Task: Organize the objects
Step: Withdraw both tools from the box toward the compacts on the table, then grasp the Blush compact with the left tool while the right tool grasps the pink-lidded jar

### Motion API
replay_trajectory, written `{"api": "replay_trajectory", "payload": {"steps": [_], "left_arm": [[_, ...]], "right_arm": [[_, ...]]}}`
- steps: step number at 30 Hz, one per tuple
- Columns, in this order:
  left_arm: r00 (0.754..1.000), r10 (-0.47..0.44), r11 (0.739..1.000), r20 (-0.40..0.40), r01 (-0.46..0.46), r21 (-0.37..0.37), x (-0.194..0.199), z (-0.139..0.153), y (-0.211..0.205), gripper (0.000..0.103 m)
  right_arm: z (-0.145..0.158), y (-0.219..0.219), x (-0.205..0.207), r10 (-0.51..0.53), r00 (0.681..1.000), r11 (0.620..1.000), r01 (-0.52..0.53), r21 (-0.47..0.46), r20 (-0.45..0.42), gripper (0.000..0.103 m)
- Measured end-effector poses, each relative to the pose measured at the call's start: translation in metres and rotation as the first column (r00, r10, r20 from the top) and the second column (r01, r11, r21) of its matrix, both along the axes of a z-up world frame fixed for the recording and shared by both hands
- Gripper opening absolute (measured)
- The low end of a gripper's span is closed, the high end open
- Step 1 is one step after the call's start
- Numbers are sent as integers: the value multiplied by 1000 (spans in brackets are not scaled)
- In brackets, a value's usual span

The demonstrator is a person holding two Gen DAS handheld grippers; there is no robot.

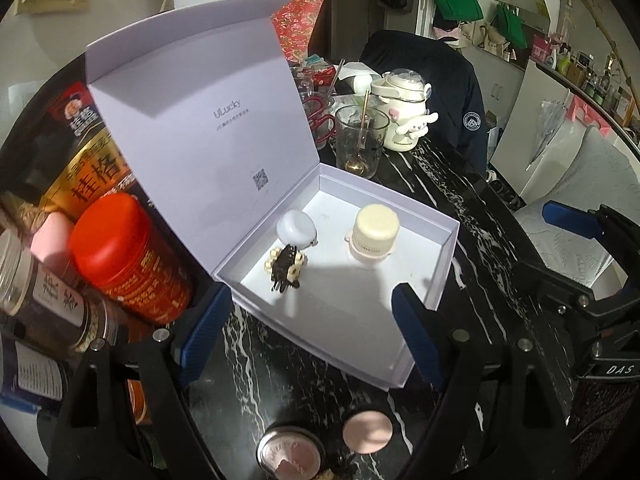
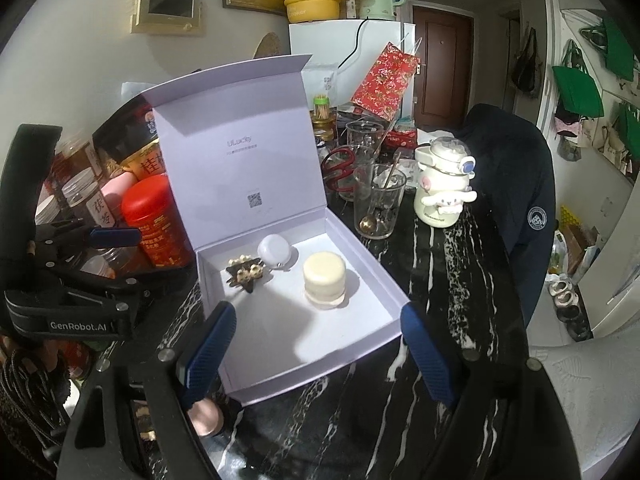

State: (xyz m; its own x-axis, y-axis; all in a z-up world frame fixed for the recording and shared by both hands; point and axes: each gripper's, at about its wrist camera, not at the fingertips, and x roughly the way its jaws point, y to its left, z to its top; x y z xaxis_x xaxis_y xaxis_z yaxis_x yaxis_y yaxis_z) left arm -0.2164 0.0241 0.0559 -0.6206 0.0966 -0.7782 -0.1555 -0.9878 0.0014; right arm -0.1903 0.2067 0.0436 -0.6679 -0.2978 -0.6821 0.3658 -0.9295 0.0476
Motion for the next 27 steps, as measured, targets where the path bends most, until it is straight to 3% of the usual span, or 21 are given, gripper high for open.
{"api": "replay_trajectory", "payload": {"steps": [27], "left_arm": [[999, 3, 1000, 51, -4, 10, 82, -36, 1, 82]], "right_arm": [[-43, -9, 80, 20, 997, 999, -18, -33, 79, 85]]}}
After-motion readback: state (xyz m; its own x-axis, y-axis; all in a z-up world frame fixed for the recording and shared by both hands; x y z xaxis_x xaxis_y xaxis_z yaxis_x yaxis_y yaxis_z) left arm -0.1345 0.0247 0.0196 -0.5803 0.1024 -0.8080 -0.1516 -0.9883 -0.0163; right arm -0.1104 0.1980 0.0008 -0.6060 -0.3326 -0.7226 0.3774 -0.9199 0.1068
